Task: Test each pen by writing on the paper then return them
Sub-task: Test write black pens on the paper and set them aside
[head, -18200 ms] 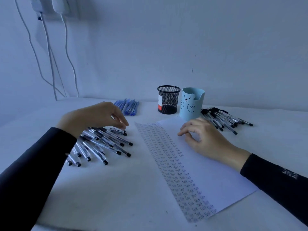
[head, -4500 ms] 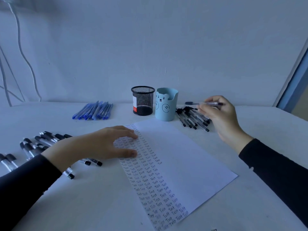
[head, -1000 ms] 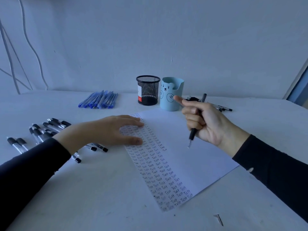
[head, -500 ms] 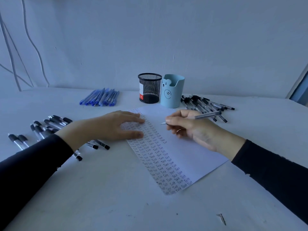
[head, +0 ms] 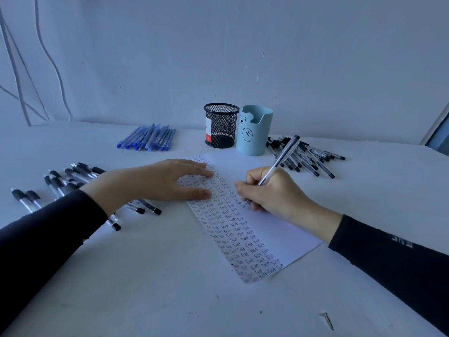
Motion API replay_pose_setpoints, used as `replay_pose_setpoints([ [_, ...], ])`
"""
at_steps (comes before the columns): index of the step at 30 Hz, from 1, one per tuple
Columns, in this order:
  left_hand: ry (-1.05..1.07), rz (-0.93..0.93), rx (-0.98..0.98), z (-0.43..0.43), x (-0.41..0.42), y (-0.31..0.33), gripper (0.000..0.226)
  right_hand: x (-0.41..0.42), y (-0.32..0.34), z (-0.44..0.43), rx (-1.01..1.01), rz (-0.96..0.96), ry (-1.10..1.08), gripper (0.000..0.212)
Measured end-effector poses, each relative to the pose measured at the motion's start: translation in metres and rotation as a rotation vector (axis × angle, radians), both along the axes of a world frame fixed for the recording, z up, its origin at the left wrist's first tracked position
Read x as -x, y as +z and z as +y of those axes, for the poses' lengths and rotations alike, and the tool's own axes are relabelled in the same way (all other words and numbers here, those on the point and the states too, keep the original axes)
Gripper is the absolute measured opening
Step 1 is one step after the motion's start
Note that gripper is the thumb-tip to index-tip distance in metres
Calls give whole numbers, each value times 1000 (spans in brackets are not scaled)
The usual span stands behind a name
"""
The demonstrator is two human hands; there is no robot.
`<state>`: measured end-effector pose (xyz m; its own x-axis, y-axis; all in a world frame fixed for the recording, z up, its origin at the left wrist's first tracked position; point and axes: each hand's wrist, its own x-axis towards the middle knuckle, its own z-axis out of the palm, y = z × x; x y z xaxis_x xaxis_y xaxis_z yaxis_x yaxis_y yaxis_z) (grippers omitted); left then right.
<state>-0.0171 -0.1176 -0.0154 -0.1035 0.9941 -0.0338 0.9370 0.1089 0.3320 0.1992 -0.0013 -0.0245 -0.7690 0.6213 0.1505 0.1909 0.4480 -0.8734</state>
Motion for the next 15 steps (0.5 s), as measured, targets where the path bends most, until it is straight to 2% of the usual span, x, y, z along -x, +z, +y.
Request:
replay_pose_setpoints([
  [15,13,4,-1,-1,-2,0,73,0,-2,-2,-50,0,12,45],
])
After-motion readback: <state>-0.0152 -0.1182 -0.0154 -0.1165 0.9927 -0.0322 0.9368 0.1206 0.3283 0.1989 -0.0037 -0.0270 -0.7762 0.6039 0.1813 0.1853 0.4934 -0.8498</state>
